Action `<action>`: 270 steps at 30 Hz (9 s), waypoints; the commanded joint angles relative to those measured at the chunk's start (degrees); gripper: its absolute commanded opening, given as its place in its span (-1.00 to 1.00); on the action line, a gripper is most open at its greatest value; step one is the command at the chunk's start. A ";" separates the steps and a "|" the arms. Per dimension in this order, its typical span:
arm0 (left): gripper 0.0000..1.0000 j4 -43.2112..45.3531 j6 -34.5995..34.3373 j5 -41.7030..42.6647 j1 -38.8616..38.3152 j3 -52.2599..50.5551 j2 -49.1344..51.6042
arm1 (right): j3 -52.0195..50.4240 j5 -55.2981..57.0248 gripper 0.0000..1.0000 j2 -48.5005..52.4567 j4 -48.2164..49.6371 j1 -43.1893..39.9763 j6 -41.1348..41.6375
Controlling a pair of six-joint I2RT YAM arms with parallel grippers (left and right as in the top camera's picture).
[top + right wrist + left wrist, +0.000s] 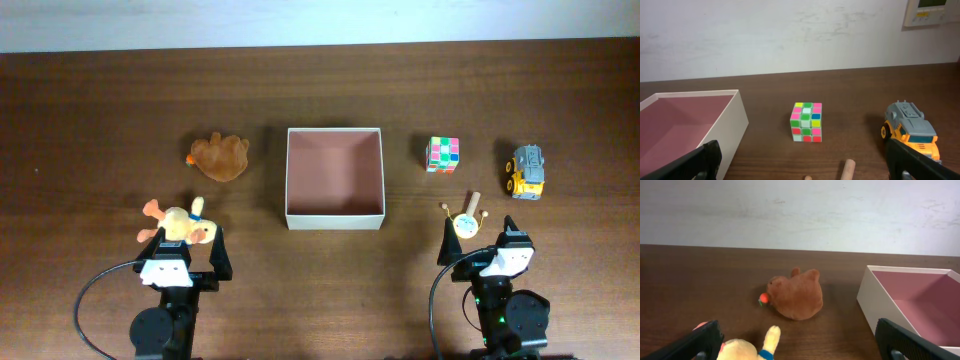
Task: Pack container
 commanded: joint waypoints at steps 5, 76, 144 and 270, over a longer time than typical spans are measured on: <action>0.99 -0.04 0.92 -0.37 0.24 -0.37 -0.48 | -0.26 -0.13 0.97 -0.52 -0.50 0.44 -0.04; 0.98 -0.04 0.92 -0.37 0.24 -0.37 -0.48 | 69.00 -12.66 0.97 68.57 -59.80 0.46 0.87; 0.98 -0.04 0.92 -0.37 0.24 -0.37 -0.48 | 97.20 -2.86 0.97 108.89 -52.35 -23.93 -19.37; 0.98 -0.04 0.92 -0.37 0.24 -0.39 -0.48 | 129.79 -17.75 -0.17 122.57 -74.05 21.00 -0.20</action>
